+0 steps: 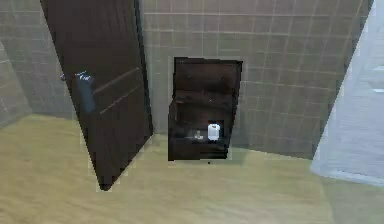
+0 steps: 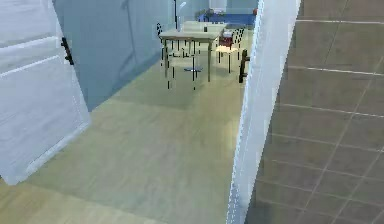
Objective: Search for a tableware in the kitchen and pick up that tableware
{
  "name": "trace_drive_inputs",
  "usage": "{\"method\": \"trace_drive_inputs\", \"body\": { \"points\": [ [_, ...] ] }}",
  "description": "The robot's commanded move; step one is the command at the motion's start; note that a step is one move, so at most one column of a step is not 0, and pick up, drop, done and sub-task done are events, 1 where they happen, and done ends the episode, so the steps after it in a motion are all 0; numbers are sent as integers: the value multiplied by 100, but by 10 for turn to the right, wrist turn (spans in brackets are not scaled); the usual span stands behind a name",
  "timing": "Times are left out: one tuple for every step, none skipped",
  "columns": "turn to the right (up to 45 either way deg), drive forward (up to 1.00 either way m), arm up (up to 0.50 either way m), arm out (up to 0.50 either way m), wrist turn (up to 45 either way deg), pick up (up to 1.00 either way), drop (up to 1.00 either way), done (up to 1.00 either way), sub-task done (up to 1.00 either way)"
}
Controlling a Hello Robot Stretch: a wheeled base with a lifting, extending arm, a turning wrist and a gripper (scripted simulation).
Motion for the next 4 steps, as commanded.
{"method": "trace_drive_inputs", "body": {
  "points": [
    [-450, 0, 0, 0, 0, 0, 0, 0, 0],
    [-30, 0, 0, 0, 0, 0, 0, 0, 0],
    [0, 100, 0, 0, 0, 0, 0, 0, 0],
    [-60, 0, 0, 0, 0, 0, 0, 0, 0]
  ]
}}
